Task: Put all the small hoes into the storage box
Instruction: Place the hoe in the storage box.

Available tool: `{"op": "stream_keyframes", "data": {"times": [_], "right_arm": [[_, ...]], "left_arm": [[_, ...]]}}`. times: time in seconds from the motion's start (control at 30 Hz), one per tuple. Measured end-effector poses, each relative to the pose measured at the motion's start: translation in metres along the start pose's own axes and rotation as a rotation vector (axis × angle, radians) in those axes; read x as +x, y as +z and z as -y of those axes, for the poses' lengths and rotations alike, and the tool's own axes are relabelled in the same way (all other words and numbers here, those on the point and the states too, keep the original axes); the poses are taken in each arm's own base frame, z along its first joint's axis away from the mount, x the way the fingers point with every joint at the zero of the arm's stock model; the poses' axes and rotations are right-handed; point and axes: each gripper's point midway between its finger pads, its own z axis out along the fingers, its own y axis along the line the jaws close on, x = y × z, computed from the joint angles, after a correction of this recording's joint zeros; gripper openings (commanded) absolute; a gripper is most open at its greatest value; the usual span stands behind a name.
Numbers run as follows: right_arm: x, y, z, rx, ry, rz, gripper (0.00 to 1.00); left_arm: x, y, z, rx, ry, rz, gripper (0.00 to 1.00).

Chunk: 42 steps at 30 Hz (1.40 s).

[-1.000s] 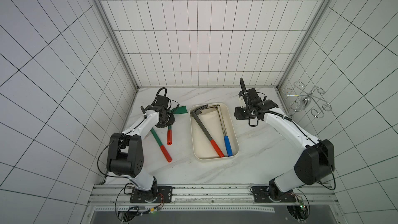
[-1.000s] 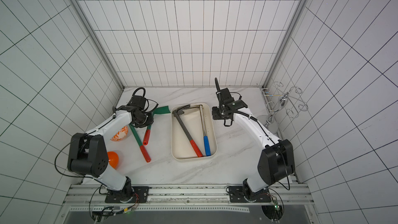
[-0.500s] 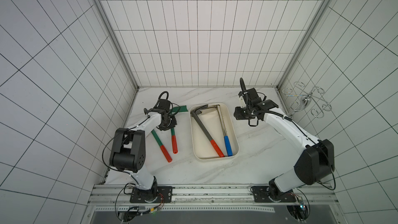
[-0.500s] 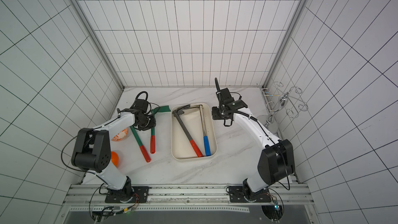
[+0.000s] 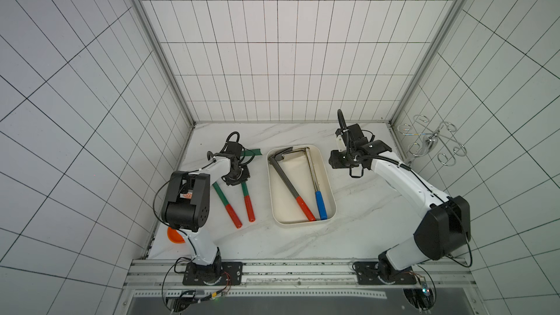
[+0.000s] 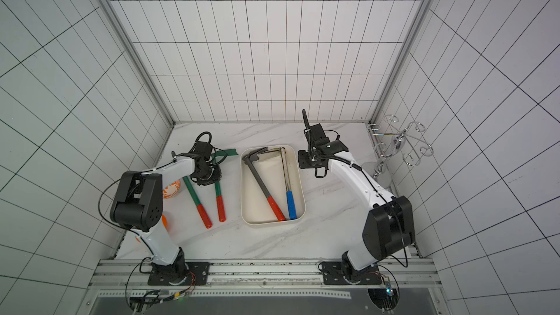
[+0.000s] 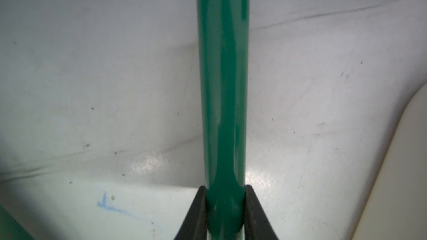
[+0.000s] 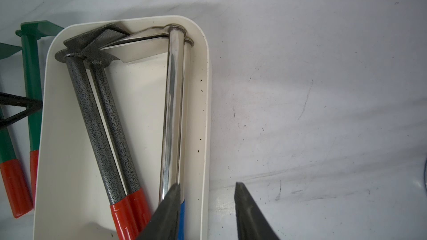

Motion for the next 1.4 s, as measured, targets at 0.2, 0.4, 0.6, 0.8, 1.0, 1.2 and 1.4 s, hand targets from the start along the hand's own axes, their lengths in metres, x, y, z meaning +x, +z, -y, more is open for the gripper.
{"op": "stream_keyframes", "data": {"times": [0.2,0.4,0.6,0.8,1.0,1.2,1.4], "right_arm": [[0.0,0.0,0.0,0.0,0.0,0.0,0.4],[0.0,0.0,0.0,0.001,-0.001,-0.001,0.4],[-0.001,0.0,0.004,0.006,0.007,0.0,0.4],[-0.001,0.0,0.005,0.008,0.009,-0.001,0.4],[0.0,0.0,0.005,0.008,0.006,-0.002,0.4],[0.0,0.0,0.006,0.009,0.006,-0.005,0.4],[0.0,-0.001,0.005,0.008,0.006,-0.005,0.4]], "left_arm": [[-0.022,0.003,0.001,-0.048,0.005,0.024,0.33],[-0.045,0.001,0.003,-0.083,0.014,0.056,0.49],[-0.058,0.0,0.001,-0.11,0.009,0.066,0.49],[-0.069,0.019,-0.001,-0.13,0.005,0.038,0.48],[-0.074,0.024,-0.001,-0.137,0.011,0.033,0.38],[-0.073,0.024,-0.001,-0.135,0.017,0.031,0.25],[-0.074,0.024,-0.002,-0.133,0.02,0.031,0.13]]}}
